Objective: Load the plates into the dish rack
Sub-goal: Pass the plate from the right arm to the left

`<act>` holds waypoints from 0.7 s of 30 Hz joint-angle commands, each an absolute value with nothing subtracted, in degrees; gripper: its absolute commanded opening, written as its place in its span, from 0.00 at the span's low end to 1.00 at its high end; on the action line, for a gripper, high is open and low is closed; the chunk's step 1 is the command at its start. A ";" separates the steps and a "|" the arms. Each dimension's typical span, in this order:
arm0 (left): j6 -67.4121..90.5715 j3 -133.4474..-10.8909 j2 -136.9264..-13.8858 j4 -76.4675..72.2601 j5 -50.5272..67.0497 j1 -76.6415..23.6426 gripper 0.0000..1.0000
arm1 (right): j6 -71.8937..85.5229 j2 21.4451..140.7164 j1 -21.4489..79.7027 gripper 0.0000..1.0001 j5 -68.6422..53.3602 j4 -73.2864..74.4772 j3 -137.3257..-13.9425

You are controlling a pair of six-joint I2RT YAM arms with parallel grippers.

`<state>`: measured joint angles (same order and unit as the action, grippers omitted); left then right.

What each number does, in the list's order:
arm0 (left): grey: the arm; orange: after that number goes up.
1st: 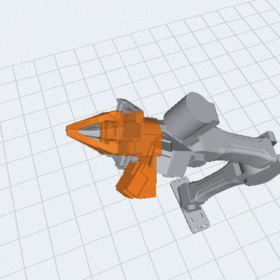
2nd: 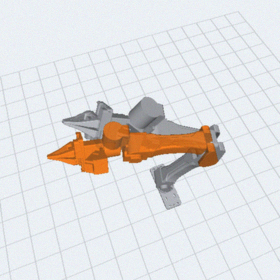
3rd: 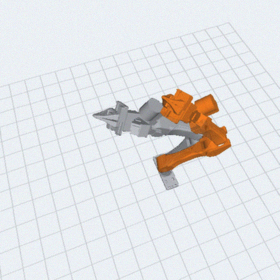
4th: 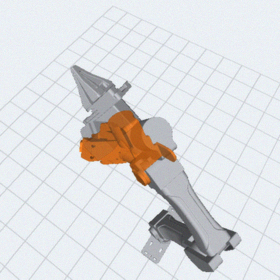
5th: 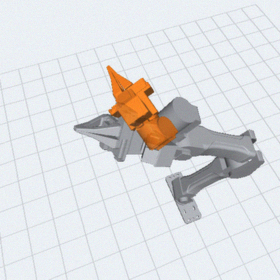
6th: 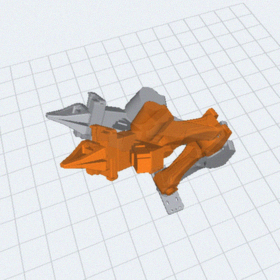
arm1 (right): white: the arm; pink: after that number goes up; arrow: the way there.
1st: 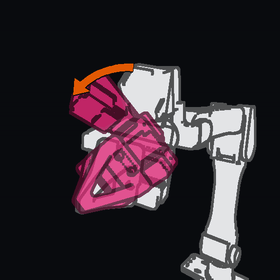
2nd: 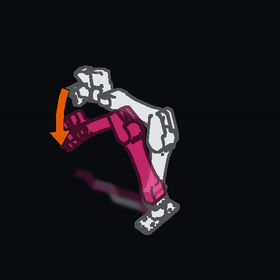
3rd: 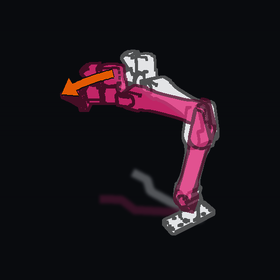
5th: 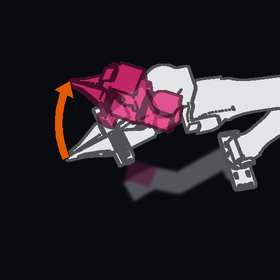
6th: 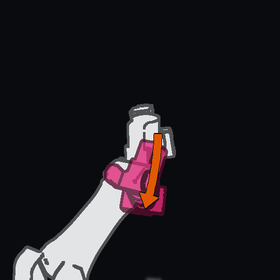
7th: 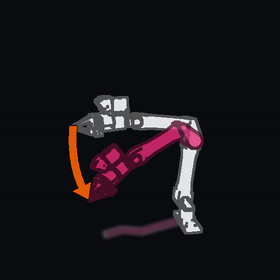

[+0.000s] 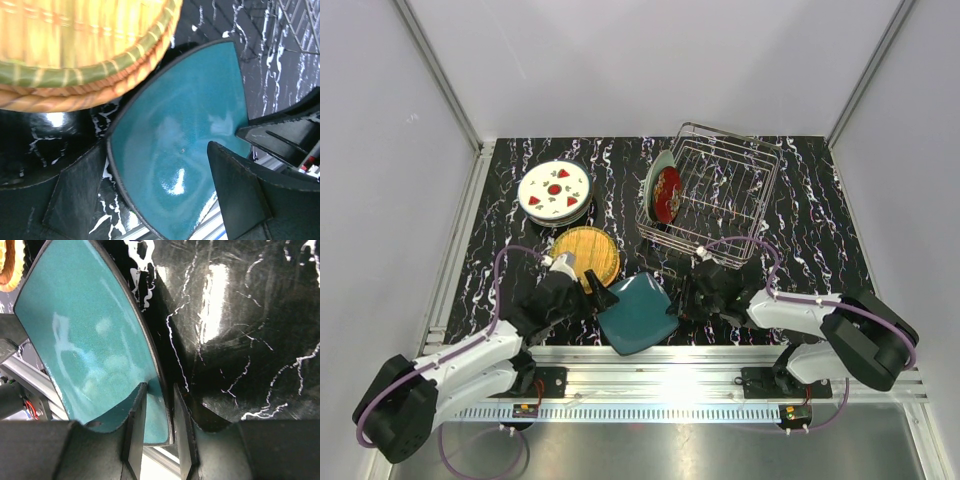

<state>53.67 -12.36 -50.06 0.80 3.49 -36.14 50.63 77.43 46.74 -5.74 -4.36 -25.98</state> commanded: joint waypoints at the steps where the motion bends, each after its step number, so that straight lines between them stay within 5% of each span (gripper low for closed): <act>1: 54.23 -11.34 -51.49 -7.11 4.57 -37.35 0.83 | 48.43 78.48 46.23 0.35 -7.20 -4.66 -25.66; 9: 52.21 -14.15 -55.55 -9.05 7.12 -39.54 0.81 | 47.20 81.21 46.14 0.36 -9.84 -7.55 -26.81; 21: 50.98 -16.08 -49.23 -13.36 5.45 -45.17 0.62 | 43.33 84.02 46.14 0.45 -15.73 -11.78 -28.65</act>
<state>49.28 -12.78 -52.38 -1.50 -4.12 -41.25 45.25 81.34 45.23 -12.88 -7.73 -27.86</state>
